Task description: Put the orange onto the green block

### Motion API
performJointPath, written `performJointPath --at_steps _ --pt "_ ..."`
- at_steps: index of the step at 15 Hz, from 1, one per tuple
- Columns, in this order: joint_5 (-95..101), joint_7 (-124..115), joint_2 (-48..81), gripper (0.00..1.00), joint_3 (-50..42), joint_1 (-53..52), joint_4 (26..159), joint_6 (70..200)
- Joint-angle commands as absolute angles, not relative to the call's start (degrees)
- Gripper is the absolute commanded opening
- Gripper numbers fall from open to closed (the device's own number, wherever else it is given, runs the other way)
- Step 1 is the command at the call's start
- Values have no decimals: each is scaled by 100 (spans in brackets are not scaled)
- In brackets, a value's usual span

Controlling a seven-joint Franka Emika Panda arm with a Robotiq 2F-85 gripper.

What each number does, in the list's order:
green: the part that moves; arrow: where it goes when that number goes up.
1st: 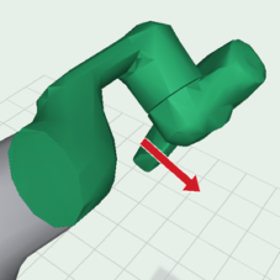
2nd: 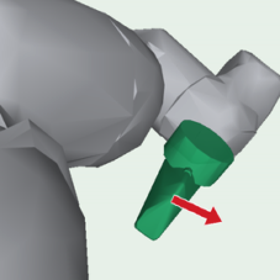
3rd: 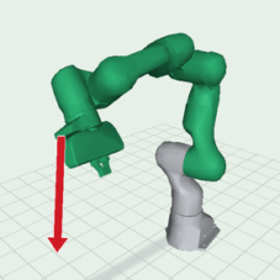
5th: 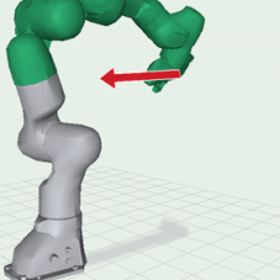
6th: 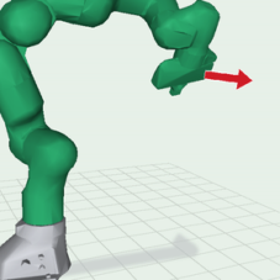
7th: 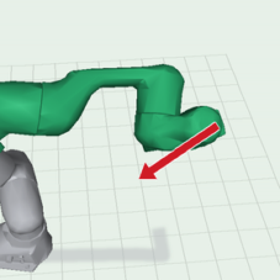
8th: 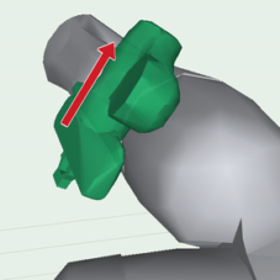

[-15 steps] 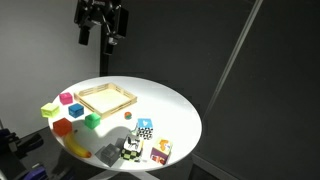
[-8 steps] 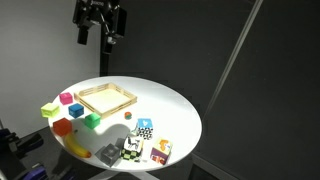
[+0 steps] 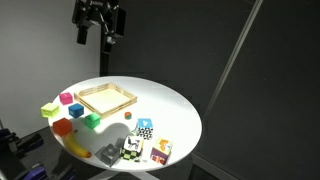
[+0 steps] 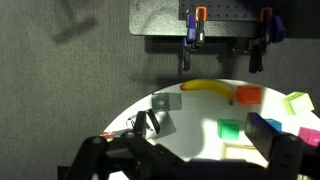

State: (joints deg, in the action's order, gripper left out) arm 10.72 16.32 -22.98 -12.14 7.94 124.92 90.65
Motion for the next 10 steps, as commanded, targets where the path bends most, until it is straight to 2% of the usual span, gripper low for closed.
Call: performJointPath --at_steps 1,10 --pt "1062 1625 -2287 100 -1211 777 12492 9070" --pt "1027 1648 -2412 100 -953 442 13231 10213"
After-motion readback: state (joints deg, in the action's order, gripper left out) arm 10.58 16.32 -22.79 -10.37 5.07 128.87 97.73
